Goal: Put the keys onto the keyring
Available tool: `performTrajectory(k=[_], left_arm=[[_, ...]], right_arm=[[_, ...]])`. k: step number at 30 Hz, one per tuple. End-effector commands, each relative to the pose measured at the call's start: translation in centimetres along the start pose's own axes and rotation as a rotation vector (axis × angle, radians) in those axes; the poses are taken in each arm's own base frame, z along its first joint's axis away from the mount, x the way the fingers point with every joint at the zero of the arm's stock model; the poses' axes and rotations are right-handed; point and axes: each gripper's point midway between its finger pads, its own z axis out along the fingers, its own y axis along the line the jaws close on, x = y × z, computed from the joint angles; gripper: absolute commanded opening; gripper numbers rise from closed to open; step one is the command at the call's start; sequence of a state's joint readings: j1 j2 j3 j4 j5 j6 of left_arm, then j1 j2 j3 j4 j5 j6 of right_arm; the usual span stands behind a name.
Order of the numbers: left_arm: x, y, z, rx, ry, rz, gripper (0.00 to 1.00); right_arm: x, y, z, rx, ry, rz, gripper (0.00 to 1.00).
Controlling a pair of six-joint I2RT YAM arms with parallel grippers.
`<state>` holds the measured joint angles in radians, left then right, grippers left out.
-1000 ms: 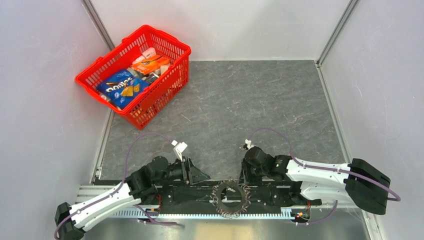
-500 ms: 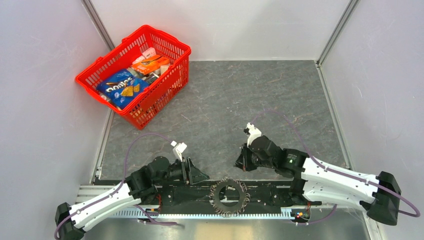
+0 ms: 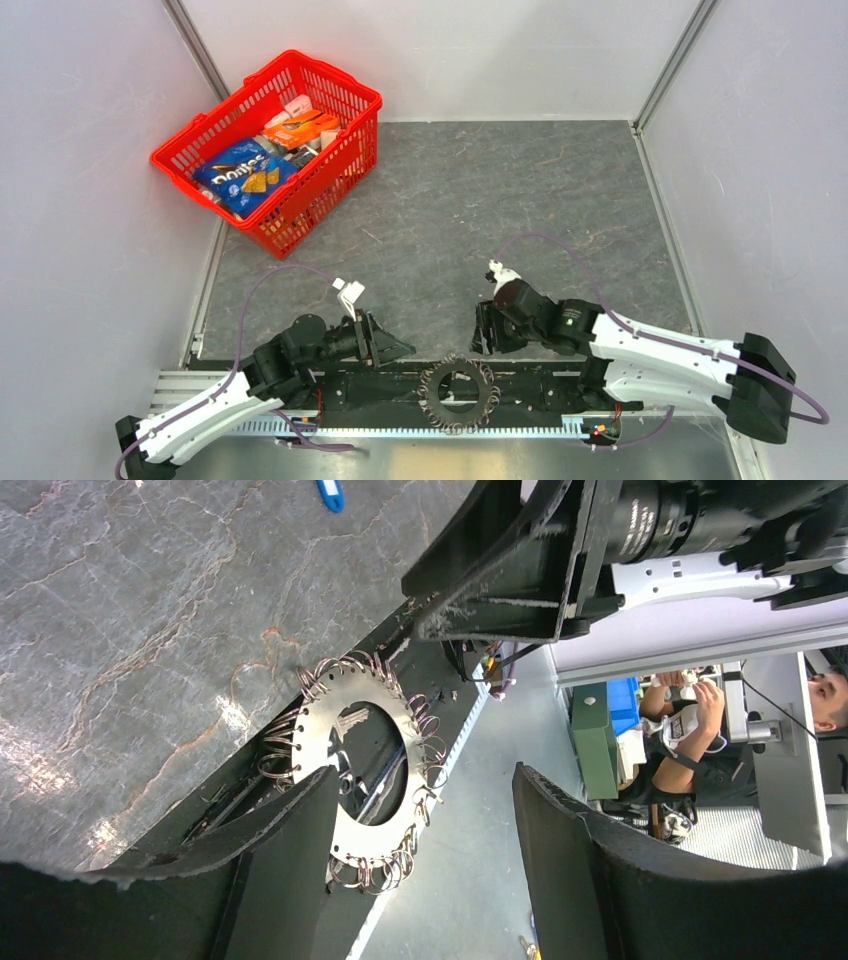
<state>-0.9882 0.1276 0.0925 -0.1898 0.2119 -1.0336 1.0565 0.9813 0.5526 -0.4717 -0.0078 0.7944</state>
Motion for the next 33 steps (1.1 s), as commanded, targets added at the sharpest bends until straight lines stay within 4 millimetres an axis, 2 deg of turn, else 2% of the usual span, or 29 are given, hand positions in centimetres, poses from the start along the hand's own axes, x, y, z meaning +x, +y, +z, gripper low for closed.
performTrajectory(k=[1, 6, 12, 19, 24, 26, 29, 31, 33], left_arm=[[-0.1, 0.0, 0.2, 0.006, -0.006, 0.003, 0.71], [0.8, 0.6, 0.7, -0.005, 0.04, -0.007, 0.71], [2.0, 2.5, 0.5, -0.086, 0.093, -0.036, 0.71], [3.0, 4.1, 0.8, -0.12, 0.115, -0.057, 0.72], [3.2, 4.3, 0.9, -0.13, 0.127, -0.056, 0.72], [3.1, 4.2, 0.9, -0.124, 0.123, -0.053, 0.72], [3.1, 4.1, 0.9, -0.119, 0.12, -0.052, 0.73], [3.0, 4.0, 1.0, -0.115, 0.116, -0.052, 0.73], [2.9, 3.9, 1.0, -0.11, 0.114, -0.052, 0.73]], right_arm=[[2.7, -0.2, -1.0, -0.058, 0.065, 0.098, 0.64], [4.7, -0.8, -0.4, -0.087, 0.108, 0.165, 0.67], [5.1, -0.9, 1.5, -0.098, 0.11, 0.184, 0.69], [5.3, 0.7, 3.6, -0.177, 0.148, 0.177, 0.69], [5.4, 1.7, 4.3, -0.244, 0.15, 0.175, 0.67], [5.3, 2.1, 4.2, -0.272, 0.145, 0.173, 0.62], [5.2, 2.7, 3.9, -0.313, 0.135, 0.167, 0.49], [4.9, 3.2, 3.7, -0.345, 0.126, 0.158, 0.34], [4.4, 3.7, 3.5, -0.366, 0.113, 0.147, 0.15]])
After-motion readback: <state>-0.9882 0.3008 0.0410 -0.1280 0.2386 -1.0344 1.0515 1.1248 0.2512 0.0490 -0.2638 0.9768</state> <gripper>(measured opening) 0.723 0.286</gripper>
